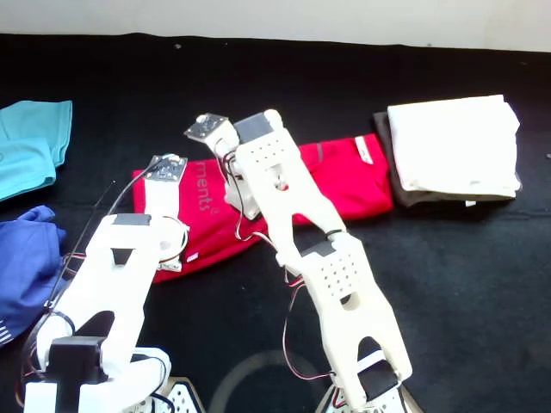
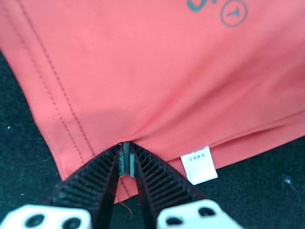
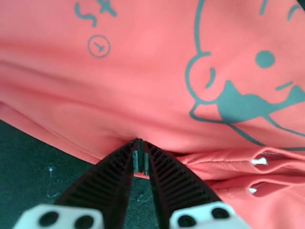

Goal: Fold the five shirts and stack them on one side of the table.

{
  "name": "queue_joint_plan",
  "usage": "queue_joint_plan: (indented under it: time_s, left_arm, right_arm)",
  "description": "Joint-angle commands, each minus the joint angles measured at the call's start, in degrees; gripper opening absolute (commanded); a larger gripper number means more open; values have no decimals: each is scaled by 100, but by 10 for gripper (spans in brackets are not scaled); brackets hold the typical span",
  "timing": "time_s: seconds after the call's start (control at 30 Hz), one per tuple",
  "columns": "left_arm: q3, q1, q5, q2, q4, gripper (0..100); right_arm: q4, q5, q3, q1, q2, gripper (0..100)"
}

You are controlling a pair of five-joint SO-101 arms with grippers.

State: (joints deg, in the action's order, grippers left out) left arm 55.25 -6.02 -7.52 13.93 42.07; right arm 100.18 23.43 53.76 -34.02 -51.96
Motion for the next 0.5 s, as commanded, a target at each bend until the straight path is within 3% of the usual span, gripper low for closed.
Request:
queue_joint_plan:
  time_s: [0.0,0.47]
  left_arm:
    - [-4,31,9,-4,-105,9]
    - [-4,22,9,-4,-105,9]
  right_arm:
    - [92,-53,-13,84,84,5]
    - [66,-976,-418,13,92,5]
